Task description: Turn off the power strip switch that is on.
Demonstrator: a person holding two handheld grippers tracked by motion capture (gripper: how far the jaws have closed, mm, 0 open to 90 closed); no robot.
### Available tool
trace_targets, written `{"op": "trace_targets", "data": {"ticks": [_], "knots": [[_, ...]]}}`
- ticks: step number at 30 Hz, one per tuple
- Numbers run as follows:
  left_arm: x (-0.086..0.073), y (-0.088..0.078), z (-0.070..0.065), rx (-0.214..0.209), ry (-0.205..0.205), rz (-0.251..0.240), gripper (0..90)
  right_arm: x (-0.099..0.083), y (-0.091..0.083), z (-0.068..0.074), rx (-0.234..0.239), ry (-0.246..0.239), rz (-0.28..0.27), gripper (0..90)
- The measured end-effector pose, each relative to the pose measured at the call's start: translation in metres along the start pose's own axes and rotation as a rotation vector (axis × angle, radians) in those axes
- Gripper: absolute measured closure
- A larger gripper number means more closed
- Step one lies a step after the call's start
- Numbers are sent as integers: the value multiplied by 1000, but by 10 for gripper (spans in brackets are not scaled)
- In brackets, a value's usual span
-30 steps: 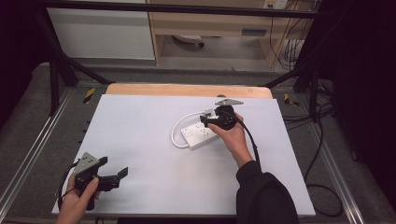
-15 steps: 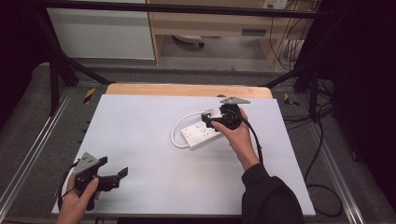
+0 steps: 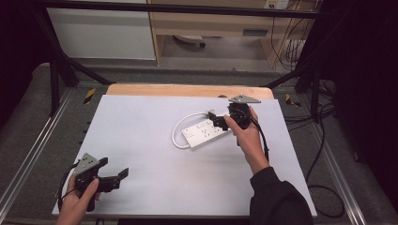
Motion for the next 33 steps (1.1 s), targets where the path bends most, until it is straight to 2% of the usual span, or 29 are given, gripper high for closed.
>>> {"op": "trace_targets", "data": {"ticks": [18,33], "knots": [[0,-1,0,1,-4,-4,62,-2,-34,-12,-25,-9,-43,35],[0,-2,1,-4,-15,-8,62,-17,-64,-25,-60,-23,-74,46]]}}
Point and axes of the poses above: each handheld gripper's, and its own axes: y roughly forward along the jaws, x roughly out of its top, z roughly to its left, the point moved 5 cm from there along y, roughly forward along the jaws, and after that the axes turned 4 degrees about z, right-handed, at the moved point
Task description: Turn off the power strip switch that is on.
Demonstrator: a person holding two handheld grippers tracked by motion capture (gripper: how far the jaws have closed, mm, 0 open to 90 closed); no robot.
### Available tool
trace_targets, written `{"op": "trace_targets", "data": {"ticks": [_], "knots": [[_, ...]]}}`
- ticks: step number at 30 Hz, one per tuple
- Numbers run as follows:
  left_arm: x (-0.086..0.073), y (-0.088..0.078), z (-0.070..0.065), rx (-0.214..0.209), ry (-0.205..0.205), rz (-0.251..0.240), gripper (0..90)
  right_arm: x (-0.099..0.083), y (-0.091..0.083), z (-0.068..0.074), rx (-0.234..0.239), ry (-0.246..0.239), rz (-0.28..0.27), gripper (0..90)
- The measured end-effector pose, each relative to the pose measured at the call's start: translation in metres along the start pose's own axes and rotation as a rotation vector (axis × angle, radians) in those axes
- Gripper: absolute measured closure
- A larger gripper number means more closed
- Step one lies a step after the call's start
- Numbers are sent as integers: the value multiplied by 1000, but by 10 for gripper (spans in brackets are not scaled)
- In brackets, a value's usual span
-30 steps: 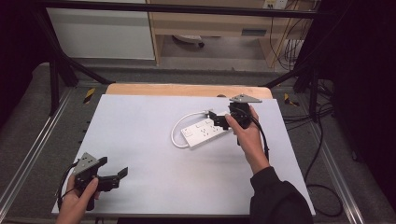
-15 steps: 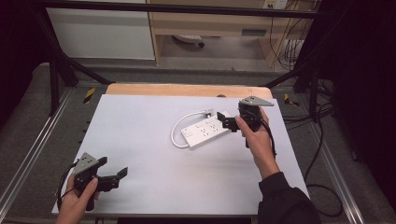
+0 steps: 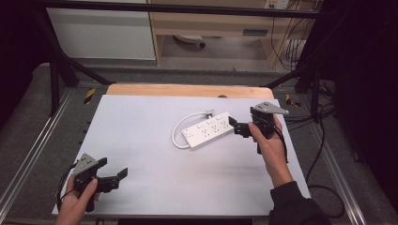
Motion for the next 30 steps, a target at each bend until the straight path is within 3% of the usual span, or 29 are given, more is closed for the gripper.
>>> {"op": "trace_targets", "data": {"ticks": [15,30], "knots": [[0,-1,1,1,-9,-3,62,-24,-28,-10,-14,16,-41,48],[0,-1,2,1,-17,-5,62,-62,-52,-18,-45,14,-41,50]]}}
Point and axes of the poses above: each handheld gripper's, and its own axes: y roughly forward along the jaws, x roughly out of its top, z roughly to its left, the point moved 5 cm from there along y, roughly forward along the jaws, and after that the axes turned 4 degrees about z, right-handed, at the moved point
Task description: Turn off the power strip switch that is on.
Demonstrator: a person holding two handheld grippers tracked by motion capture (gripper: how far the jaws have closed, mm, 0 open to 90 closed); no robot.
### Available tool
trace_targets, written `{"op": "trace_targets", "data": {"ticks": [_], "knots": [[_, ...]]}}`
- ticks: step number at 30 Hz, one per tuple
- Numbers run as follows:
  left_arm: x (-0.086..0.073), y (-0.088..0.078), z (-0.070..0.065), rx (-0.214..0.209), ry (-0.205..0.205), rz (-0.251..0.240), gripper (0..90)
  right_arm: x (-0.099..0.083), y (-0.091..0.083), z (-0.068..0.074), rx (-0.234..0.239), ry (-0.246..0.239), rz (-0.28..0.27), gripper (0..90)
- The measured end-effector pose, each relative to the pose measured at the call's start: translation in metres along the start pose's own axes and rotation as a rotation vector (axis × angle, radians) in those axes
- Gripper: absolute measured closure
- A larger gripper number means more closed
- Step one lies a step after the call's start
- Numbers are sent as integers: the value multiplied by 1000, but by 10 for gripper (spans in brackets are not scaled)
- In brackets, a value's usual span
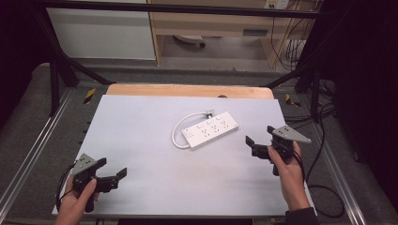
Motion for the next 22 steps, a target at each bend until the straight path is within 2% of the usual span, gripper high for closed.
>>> {"op": "trace_targets", "data": {"ticks": [6,9,13,18,22], "knots": [[0,0,0,1,5,-1,62,-25,-2,-4,-32,8,12,32],[0,0,0,-1,9,-2,62,-35,0,-4,-36,16,21,24],[0,0,-1,-1,14,0,62,-48,7,0,-34,2,43,22],[0,0,-2,-2,17,-1,62,-71,23,14,15,-30,148,24],[0,1,-2,0,21,1,62,-76,31,25,52,-54,194,28]]}}
Point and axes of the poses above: each handheld gripper's, and its own axes: y roughly forward along the jaws, x roughly out of its top, z roughly to its left, the point moved 5 cm from there along y, roughly forward along the jaws, and after that the axes turned 4 degrees about z, right-handed, at the moved point
